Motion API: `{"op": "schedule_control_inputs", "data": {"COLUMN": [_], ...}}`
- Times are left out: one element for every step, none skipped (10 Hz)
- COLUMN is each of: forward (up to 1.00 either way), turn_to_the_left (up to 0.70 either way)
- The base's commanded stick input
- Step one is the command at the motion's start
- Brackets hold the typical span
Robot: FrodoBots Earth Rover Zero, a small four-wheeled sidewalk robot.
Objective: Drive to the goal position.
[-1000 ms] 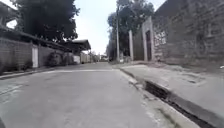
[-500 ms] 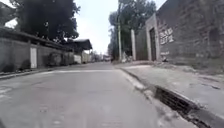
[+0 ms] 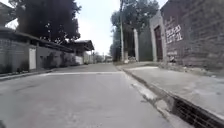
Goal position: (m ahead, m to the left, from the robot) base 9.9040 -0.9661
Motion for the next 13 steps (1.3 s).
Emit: {"op": "schedule_control_inputs", "data": {"forward": [1.00, 1.00, 1.00, 1.00, 1.00, 1.00, 1.00, 1.00, 1.00, 1.00, 1.00, 1.00, 1.00], "turn_to_the_left": [0.00, 0.00, 0.00, 0.00, 0.00, 0.00, 0.00, 0.00, 0.00, 0.00, 0.00, 0.00, 0.00]}}
